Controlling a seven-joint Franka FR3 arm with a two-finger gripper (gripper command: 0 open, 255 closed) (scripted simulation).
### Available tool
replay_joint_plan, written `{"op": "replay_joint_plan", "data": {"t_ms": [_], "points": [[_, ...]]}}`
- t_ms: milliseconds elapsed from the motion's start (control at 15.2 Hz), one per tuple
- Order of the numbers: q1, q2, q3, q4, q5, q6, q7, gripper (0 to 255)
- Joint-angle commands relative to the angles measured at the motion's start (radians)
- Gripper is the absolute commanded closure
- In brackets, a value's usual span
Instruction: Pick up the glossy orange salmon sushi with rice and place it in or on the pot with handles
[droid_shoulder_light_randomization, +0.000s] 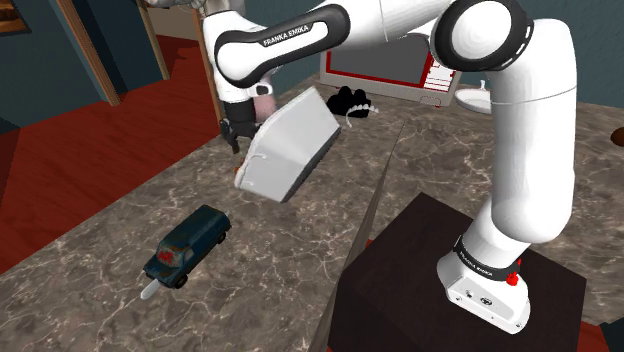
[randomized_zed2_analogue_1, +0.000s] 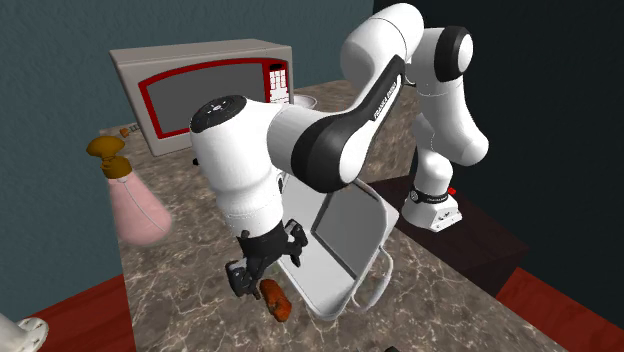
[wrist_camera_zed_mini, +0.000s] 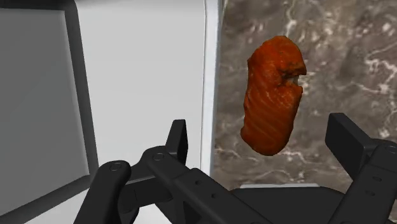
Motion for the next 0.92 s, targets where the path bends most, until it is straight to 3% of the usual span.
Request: {"op": "replay_joint_plan", "data": {"t_ms": [0, 462, 858], "points": [[0.016, 0.048, -0.011, 0.05, -0.015, 0.008, 0.026, 0], [0.014, 0.062, -0.015, -0.019, -0.023, 0.089, 0.032, 0], [0.015, 0.062, -0.016, -0.018, -0.023, 0.089, 0.032, 0]]}}
